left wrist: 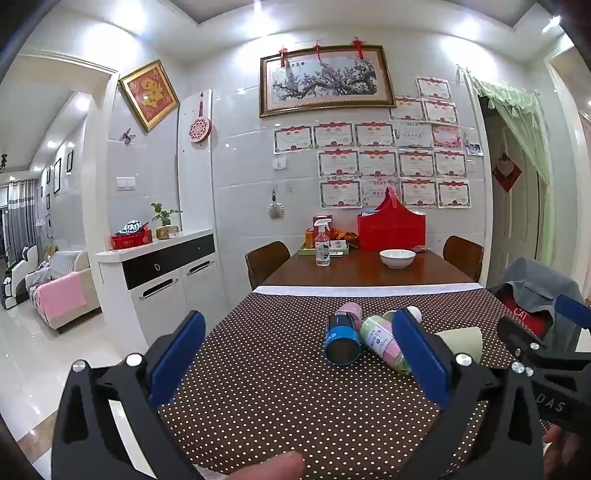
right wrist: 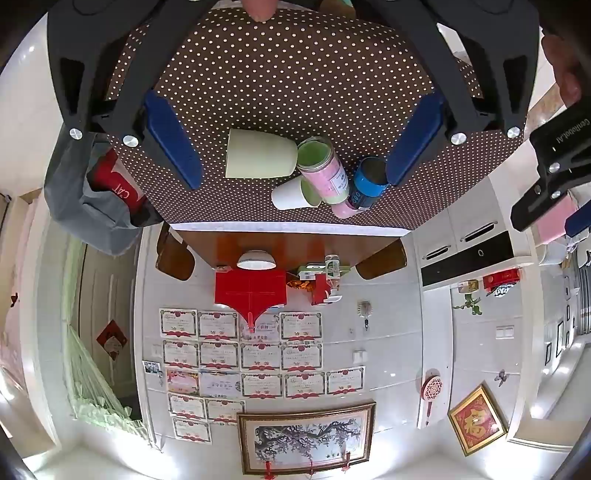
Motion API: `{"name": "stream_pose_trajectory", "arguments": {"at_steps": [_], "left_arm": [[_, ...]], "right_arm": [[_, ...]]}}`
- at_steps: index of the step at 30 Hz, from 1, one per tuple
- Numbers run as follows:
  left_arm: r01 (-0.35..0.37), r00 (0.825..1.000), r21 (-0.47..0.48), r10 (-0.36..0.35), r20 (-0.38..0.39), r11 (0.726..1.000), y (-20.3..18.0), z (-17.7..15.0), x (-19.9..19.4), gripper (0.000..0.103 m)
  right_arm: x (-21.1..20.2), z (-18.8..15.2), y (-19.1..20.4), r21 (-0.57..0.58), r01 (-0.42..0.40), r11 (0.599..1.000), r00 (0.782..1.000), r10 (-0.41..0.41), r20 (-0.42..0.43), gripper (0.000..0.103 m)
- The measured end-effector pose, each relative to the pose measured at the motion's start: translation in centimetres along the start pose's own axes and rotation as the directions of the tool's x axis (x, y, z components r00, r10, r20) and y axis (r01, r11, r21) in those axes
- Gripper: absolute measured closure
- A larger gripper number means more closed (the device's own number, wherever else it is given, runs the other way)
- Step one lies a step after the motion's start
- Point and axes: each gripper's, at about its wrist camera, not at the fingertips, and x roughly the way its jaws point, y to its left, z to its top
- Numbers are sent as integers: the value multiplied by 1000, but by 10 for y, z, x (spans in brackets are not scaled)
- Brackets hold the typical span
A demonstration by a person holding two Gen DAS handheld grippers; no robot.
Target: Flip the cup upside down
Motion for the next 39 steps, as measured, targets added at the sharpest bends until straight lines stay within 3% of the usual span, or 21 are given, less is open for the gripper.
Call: {"name": "stream_pose_trajectory", "arguments": {"at_steps": [22,30,36,39], "left_arm": [[-10,1000,1,10,13,1000,-7,8,-5,4],[29,1000,-15,-29,8,999,-3,14,-8,4],[5,999,17,-6,47,1000,-6,10,-11,4],[25,999,10,-26,35,1000,-5,8,-8,4]], "right_arm": [[-10,10,-1,16,2,1000,1000,-3,31,6],[-13,13,-5,16,3,1000,999,-4,40,6],[-12,15,-6,21,9,1000,999,-9,45,6],[-10,16,-7,26,8,1000,999,-9,45,6]]}}
